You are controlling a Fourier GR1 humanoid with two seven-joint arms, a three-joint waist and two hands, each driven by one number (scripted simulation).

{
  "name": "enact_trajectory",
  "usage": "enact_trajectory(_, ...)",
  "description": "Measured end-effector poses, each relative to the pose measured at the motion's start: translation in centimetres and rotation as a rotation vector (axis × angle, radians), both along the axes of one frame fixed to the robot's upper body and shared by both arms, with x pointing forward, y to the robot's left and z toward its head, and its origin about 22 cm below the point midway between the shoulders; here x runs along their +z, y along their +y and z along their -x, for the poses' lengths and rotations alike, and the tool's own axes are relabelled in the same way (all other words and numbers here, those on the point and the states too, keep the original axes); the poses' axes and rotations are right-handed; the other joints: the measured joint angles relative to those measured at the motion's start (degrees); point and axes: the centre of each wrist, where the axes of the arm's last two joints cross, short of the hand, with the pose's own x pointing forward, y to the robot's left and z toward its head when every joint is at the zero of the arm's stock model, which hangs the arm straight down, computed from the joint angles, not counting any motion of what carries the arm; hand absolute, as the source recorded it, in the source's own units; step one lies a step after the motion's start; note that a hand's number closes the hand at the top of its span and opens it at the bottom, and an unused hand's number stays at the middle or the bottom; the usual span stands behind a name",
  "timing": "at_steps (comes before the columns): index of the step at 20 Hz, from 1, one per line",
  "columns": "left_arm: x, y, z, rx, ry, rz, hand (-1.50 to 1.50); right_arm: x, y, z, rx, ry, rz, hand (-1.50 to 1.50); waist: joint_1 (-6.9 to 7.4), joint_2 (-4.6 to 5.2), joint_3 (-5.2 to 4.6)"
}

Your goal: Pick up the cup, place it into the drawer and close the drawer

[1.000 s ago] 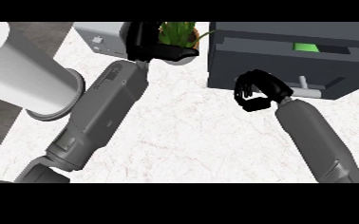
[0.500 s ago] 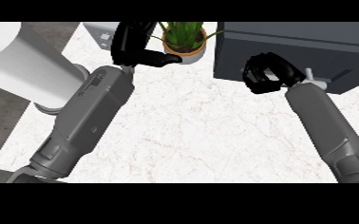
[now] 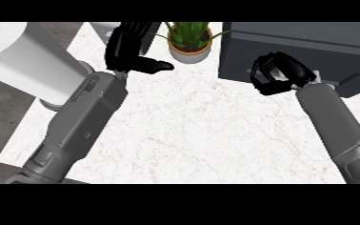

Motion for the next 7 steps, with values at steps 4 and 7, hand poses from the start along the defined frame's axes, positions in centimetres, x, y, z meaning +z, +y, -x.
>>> enact_trajectory(4, -0.12, 0.2, 0.17, -0.011, 0.004, 0.001, -1.5, 0.26, -0.78, 0.22, 0.011, 0.022, -0.032, 1.5, 0.67, 0.19, 0.15)
enact_trajectory(7, -0.41, 0.52, 0.31, -0.017, 0.011, 0.002, -1.5, 0.6, -1.15, 0.28, 0.025, 0.036, -0.048, 1.5, 0.9, 0.49, 0.28)
